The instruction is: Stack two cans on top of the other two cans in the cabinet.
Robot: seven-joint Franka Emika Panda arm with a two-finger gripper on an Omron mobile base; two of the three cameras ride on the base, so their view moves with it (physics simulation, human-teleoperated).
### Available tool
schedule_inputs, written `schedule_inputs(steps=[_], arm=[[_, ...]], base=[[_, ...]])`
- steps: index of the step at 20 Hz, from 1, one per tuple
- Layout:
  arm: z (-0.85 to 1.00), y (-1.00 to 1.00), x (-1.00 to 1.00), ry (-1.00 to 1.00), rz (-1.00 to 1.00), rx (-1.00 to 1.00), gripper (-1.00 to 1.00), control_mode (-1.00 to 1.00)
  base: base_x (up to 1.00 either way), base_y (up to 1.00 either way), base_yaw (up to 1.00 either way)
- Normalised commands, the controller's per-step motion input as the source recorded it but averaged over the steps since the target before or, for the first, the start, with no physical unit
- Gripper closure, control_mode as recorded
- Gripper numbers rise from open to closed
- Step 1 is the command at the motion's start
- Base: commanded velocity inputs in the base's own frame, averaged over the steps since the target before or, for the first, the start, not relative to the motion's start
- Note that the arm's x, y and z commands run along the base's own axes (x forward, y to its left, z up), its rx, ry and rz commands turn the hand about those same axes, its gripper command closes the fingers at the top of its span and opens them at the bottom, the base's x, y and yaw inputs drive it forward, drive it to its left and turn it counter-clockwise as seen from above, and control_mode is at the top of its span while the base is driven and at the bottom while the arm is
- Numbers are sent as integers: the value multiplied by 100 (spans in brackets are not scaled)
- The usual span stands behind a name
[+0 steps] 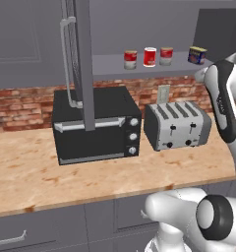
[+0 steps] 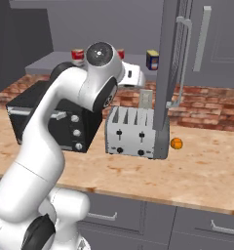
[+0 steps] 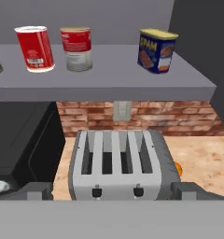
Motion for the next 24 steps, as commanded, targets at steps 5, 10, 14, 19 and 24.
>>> schedule_inputs(steps=[5, 10, 14, 19, 24], arm=[[0, -11, 15, 0, 0, 0, -100, -100], [0, -26, 8, -1, 1, 1, -100, -100], [0, -21, 13, -3, 1, 1, -100, -100], [0, -5, 20, -6, 1, 0, -100, -100], [0, 0, 22, -2, 1, 0, -100, -100]], base=[[0, 0, 0], [0, 0, 0], [0, 0, 0], [0, 0, 0], [0, 0, 0]])
